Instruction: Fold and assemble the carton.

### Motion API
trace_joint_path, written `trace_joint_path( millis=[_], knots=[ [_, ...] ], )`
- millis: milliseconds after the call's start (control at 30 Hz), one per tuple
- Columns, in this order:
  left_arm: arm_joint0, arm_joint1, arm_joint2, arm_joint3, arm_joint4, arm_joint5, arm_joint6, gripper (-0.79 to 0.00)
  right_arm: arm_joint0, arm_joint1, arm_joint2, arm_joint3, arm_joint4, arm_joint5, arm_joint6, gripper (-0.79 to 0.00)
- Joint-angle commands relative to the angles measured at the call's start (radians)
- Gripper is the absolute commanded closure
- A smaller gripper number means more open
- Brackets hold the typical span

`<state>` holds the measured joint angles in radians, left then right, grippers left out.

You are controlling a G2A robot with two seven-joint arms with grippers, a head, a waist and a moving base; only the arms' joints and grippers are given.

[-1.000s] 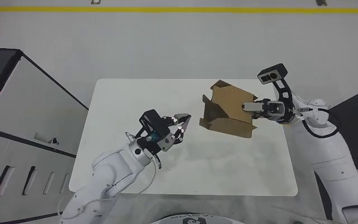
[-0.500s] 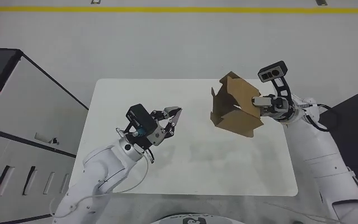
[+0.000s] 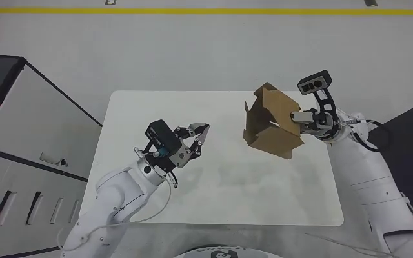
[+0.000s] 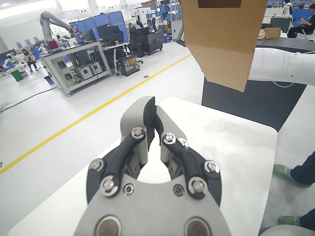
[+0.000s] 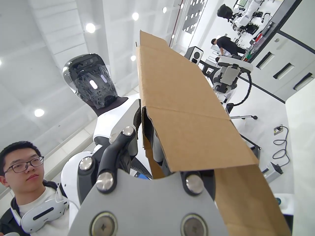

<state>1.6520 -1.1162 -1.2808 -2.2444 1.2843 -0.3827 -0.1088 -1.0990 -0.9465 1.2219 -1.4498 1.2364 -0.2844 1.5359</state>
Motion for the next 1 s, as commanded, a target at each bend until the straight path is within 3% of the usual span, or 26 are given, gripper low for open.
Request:
trace_joint_path(
  millis=[0,300,733,967],
  knots=[
    [0.0,0.0,0.0,0.0,0.0,0.0,0.0,0.0,0.0,0.0,0.0,0.0,0.0,0.0,0.0,0.0],
    [-0.026,-0.001,-0.028,0.006,-0.036,0.017,0.007,0.0,-0.024,-0.005,-0.007,0.009,-0.072,0.0,0.0,0.0],
    [-0.01,-0.001,-0.032,0.001,-0.035,0.02,0.001,0.0,-0.02,-0.011,-0.04,0.016,-0.092,0.001,-0.021,0.0],
    [0.028,0.003,-0.023,-0.02,-0.081,-0.054,0.019,0.0,-0.025,-0.02,-0.028,0.036,-0.085,-0.008,-0.014,0.0]
  ],
)
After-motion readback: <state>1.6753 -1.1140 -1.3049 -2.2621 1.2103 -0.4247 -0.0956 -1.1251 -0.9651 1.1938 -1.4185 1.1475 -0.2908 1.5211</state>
